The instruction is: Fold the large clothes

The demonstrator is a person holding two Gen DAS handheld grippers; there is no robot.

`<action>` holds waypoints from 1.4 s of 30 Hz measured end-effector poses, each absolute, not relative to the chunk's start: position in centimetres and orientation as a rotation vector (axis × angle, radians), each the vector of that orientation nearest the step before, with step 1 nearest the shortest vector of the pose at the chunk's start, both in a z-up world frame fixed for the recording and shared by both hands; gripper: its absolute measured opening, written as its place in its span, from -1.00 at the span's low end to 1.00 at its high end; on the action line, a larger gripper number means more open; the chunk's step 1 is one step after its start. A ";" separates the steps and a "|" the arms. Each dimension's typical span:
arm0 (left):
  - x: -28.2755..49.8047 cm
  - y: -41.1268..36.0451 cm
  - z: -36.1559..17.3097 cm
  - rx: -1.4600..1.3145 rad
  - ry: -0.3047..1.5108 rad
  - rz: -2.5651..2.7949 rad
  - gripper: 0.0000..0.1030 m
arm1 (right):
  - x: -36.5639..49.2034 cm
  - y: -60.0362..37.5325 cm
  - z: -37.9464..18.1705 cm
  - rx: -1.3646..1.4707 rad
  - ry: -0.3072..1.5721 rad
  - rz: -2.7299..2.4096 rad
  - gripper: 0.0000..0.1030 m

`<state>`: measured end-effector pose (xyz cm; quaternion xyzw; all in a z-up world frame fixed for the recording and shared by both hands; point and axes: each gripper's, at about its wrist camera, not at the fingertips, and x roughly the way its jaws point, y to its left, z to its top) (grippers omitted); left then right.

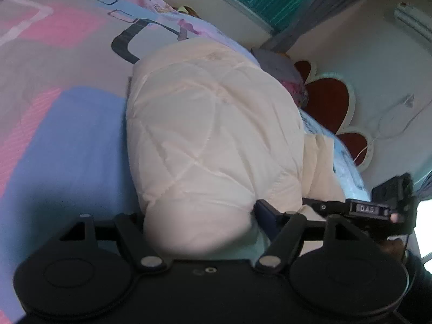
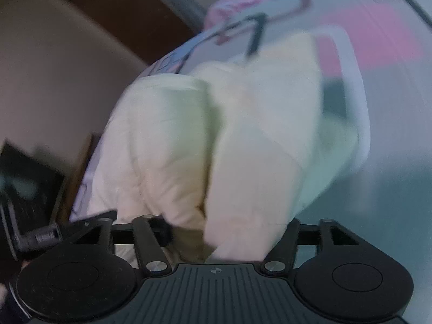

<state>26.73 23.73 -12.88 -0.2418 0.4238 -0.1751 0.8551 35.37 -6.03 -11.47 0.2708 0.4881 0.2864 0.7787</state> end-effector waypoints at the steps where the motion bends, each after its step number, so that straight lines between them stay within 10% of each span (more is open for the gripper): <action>1: 26.6 23.3 -12.8 -0.486 0.888 -0.364 0.53 | 35.2 -6.1 -11.5 0.576 1.050 0.612 0.17; 11: 25.2 27.1 -9.5 -0.384 0.846 -0.307 0.74 | 30.6 -11.4 -5.3 0.535 0.898 0.412 0.31; 15: 26.2 28.8 -7.6 -0.372 0.765 -0.271 0.11 | 32.0 -9.0 -0.9 0.418 0.809 0.450 -0.39; 22: 32.7 22.0 -5.5 -0.258 0.721 -0.393 -0.24 | 37.2 2.3 -0.3 0.177 0.822 0.525 -0.40; 42: 35.9 13.0 -9.0 -0.057 0.877 -0.425 -0.20 | 37.7 -1.0 -6.6 0.144 0.979 0.282 -0.39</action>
